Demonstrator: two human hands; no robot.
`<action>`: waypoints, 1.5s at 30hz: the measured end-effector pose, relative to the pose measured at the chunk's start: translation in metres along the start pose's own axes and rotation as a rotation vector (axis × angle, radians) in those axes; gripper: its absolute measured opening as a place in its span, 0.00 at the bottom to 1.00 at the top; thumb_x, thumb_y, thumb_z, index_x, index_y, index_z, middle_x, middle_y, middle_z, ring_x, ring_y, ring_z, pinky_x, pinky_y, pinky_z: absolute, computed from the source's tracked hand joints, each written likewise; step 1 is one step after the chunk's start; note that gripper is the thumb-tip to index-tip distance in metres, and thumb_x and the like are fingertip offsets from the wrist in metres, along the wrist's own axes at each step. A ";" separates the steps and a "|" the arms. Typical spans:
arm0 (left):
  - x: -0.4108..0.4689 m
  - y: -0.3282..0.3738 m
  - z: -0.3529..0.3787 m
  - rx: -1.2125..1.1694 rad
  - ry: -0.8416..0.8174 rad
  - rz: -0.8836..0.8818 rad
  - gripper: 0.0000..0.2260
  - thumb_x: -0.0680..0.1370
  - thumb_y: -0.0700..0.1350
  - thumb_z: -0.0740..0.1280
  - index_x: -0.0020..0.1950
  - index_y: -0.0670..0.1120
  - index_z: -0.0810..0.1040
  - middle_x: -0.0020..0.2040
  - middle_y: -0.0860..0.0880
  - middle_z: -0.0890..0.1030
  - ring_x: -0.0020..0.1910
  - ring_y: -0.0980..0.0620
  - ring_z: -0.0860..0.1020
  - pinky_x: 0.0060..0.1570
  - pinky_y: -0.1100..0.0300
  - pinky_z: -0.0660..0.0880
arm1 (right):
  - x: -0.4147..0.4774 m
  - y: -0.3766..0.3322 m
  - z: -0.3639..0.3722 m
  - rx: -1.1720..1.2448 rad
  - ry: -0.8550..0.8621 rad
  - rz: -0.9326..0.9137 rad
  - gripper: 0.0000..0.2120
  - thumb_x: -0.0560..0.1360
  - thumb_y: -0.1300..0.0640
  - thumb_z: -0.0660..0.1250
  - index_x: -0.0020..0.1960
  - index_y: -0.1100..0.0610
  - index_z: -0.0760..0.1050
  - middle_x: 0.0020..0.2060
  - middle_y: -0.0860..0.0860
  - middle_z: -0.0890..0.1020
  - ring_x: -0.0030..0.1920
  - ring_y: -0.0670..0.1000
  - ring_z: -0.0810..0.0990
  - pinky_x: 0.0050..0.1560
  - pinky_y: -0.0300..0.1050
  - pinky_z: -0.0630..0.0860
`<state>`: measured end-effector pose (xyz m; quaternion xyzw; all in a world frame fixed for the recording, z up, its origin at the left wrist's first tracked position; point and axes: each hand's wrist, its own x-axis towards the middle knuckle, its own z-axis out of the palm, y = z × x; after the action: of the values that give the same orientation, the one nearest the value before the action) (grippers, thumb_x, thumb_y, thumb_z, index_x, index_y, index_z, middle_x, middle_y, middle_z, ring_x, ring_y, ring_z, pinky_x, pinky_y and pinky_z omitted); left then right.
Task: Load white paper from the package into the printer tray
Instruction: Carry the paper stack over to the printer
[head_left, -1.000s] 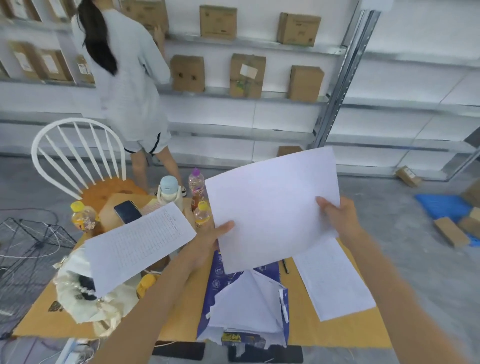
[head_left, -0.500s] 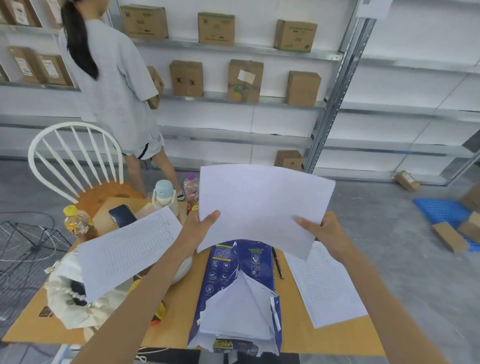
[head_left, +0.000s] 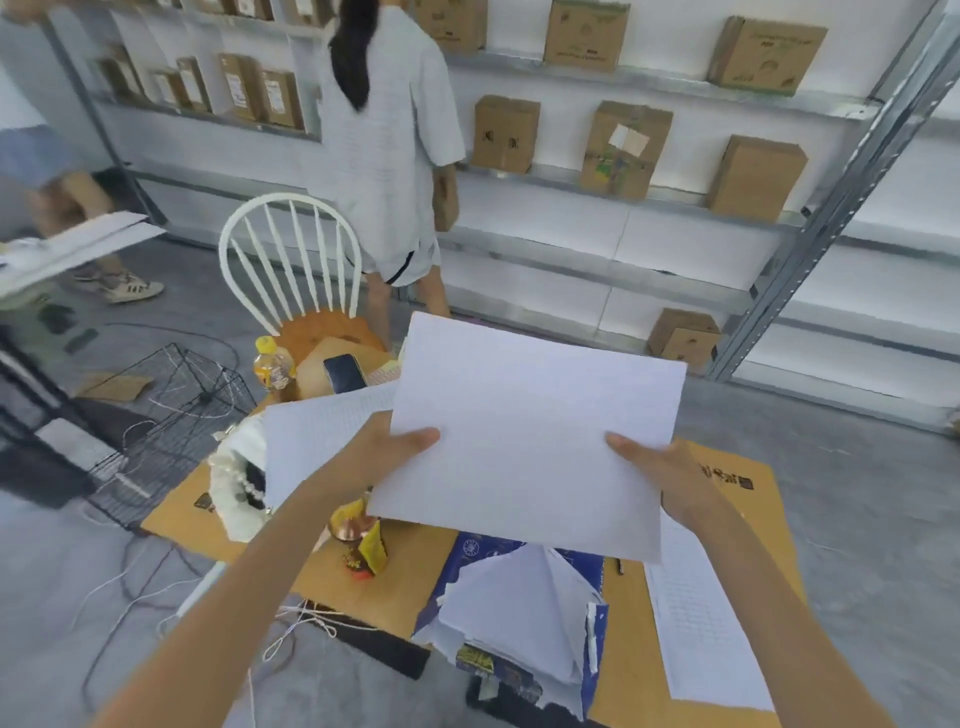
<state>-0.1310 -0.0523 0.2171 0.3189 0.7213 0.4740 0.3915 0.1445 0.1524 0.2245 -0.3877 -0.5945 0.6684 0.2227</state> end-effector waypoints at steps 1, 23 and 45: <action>-0.006 -0.001 -0.006 -0.029 0.007 0.016 0.07 0.77 0.52 0.68 0.53 0.55 0.78 0.49 0.52 0.85 0.50 0.49 0.83 0.53 0.50 0.80 | 0.004 -0.004 0.006 -0.004 -0.037 0.003 0.18 0.59 0.48 0.78 0.48 0.50 0.83 0.47 0.50 0.87 0.45 0.52 0.86 0.39 0.45 0.83; -0.362 -0.144 -0.264 -0.447 1.040 -0.048 0.05 0.75 0.48 0.71 0.42 0.56 0.85 0.44 0.55 0.87 0.42 0.54 0.86 0.33 0.65 0.80 | -0.017 -0.020 0.516 -0.144 -0.968 0.020 0.08 0.76 0.58 0.66 0.53 0.59 0.78 0.41 0.52 0.87 0.40 0.53 0.85 0.44 0.48 0.81; -0.503 -0.201 -0.294 -0.587 1.785 -0.122 0.10 0.74 0.50 0.71 0.52 0.48 0.82 0.48 0.49 0.87 0.45 0.47 0.86 0.41 0.54 0.82 | -0.108 0.003 0.808 -0.406 -1.712 -0.126 0.10 0.78 0.56 0.63 0.57 0.58 0.79 0.49 0.53 0.86 0.47 0.54 0.84 0.50 0.50 0.79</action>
<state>-0.1572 -0.6680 0.2330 -0.3120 0.6220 0.6846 -0.2170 -0.4228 -0.4334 0.2427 0.2476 -0.6849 0.5974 -0.3357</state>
